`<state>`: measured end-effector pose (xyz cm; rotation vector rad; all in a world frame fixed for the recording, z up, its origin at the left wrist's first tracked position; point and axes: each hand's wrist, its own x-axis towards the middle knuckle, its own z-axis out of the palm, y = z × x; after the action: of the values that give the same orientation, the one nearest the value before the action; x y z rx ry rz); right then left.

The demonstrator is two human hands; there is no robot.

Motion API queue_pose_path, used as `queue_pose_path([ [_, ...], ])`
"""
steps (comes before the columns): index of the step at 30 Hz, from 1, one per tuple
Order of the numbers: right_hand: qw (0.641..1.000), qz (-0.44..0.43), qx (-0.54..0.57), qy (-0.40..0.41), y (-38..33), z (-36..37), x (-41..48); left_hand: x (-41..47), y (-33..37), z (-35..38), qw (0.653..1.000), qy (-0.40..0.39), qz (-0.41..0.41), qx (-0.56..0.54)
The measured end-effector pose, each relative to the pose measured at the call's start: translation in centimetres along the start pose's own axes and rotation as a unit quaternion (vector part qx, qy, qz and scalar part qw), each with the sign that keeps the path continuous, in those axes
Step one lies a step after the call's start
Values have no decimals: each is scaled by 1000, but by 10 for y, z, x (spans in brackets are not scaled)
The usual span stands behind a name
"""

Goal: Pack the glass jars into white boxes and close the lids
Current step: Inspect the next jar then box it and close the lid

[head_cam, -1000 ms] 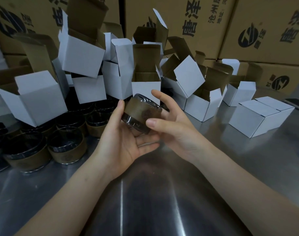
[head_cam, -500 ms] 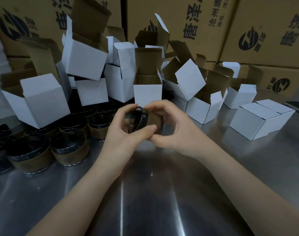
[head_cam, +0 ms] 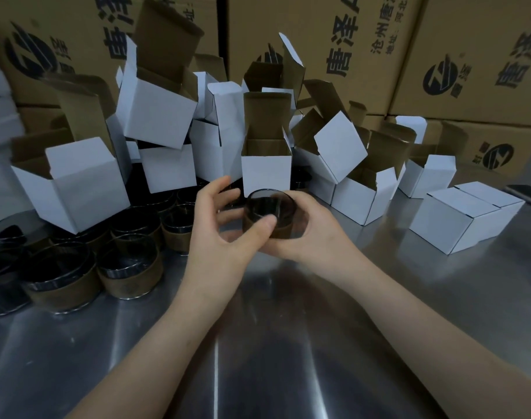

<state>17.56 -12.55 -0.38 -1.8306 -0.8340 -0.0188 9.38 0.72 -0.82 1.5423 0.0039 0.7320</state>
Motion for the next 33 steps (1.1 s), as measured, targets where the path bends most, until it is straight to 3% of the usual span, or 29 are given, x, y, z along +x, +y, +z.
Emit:
queue_pose_path([
  [3,998,-21,-57,28,0,2,11,2,1,-2,998,53,-4,-26],
  [7,988,-54,-145,-4,-9,-1,35,5,0,-6,996,91,-15,-9],
  [13,964,-7,-259,-59,-23,-2,68,7,1,-10,994,113,-1,10],
  [19,971,-19,-239,-19,-30,-11,56,11,1,-14,991,135,-2,-10],
  [25,983,-25,-163,-86,-48,-33,19,17,1,-25,999,34,25,-9],
  [33,969,-7,-106,-224,-62,-38,-12,17,4,-28,995,-96,35,20],
])
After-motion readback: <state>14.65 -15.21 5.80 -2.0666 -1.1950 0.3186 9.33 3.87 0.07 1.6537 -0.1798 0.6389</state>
